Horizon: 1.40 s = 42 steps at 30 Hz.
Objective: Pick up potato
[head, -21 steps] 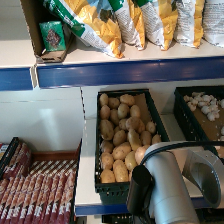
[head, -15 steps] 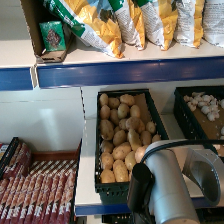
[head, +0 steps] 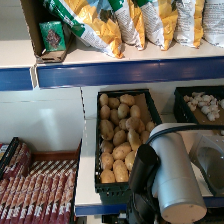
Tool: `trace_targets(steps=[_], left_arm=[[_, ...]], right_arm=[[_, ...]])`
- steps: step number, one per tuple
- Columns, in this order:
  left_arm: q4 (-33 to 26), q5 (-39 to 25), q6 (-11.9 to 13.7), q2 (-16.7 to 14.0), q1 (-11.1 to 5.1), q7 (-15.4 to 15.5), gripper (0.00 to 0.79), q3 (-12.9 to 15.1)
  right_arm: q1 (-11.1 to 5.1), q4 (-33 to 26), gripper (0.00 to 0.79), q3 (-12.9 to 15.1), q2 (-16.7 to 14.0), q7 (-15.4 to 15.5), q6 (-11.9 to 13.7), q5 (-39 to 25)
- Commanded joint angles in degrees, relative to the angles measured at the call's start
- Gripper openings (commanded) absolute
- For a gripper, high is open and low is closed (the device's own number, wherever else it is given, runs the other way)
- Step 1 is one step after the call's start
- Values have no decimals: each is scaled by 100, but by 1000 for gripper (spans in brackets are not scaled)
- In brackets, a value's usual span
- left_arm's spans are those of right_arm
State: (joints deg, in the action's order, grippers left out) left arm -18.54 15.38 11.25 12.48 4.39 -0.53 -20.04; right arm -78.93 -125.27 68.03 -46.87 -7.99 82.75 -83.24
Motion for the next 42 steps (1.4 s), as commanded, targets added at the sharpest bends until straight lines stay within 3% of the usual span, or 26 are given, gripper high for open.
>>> trace_targets(steps=[1,23,42], left_arm=[[0,0,0,0,0,0,0,0],[0,0,0,0,0,0,0,0],[0,0,0,0,0,0,0,0]], right_arm=[[-29,2,0,-89,-27,-17,13,161],[-78,2,0,-218,54,-103,13,1209],[-20,2,0,-184,166,-109,18,2179]])
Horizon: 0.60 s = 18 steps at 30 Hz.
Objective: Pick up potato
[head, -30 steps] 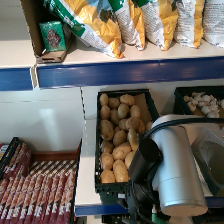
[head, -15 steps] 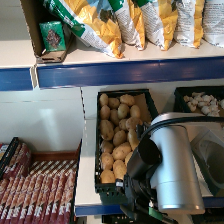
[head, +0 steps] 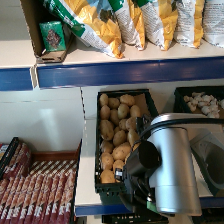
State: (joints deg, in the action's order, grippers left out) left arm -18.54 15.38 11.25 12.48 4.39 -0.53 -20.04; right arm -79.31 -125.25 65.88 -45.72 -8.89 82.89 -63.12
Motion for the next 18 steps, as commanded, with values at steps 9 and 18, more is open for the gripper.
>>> trace_targets(steps=[9,18], left_arm=[[0,0,0,0,0,0,0,0],[0,0,0,0,0,0,0,0]], right_arm=[[36,8,1,119,149,-77,34,781],[62,86,2,234,276,-119,79,1237]])
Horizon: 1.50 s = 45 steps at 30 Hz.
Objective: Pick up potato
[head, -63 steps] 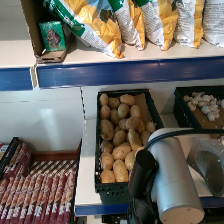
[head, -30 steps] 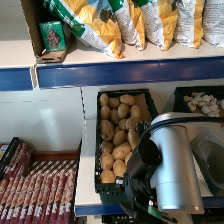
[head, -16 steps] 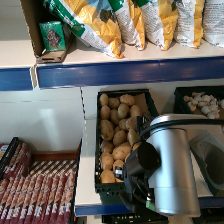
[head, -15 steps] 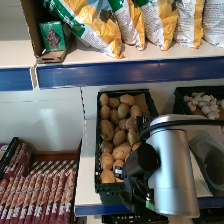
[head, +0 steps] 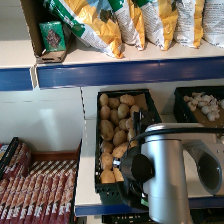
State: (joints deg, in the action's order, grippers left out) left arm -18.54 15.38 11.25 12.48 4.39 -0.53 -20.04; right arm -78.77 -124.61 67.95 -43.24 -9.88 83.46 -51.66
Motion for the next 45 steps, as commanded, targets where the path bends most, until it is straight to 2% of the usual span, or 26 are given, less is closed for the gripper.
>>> trace_targets(steps=[1,9,16,45], left_arm=[[0,0,0,0,0,0,0,0],[0,0,0,0,0,0,0,0],[0,0,0,0,0,0,0,0],[0,0,0,0,0,0,0,0]], right_arm=[[10,30,3,48,45,-29,34,151],[3,216,0,245,270,-98,80,596],[-36,658,1,474,546,-120,83,874],[-120,2355,1,800,1517,-8,83,1761]])
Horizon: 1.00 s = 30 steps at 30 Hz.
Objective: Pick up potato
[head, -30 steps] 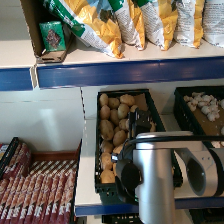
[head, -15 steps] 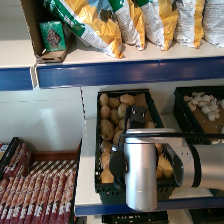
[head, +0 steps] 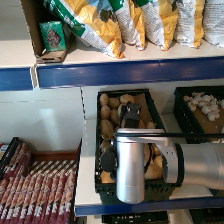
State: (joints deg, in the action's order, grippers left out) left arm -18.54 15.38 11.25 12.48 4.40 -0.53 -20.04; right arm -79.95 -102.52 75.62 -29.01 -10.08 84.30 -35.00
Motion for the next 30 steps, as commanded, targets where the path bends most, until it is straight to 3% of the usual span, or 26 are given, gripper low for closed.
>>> trace_targets(steps=[1,7,17,23,30], left_arm=[[0,0,0,0,0,0,0,0],[0,0,0,0,0,0,0,0],[0,0,0,0,0,0,0,0],[0,0,0,0,0,0,0,0],[0,0,0,0,0,0,0,0]], right_arm=[[-3,189,0,41,112,18,4,119],[-9,396,0,104,201,77,0,317],[19,585,0,246,246,224,219,868],[-58,833,0,589,362,270,257,980],[-98,1182,0,792,555,295,263,1013]])
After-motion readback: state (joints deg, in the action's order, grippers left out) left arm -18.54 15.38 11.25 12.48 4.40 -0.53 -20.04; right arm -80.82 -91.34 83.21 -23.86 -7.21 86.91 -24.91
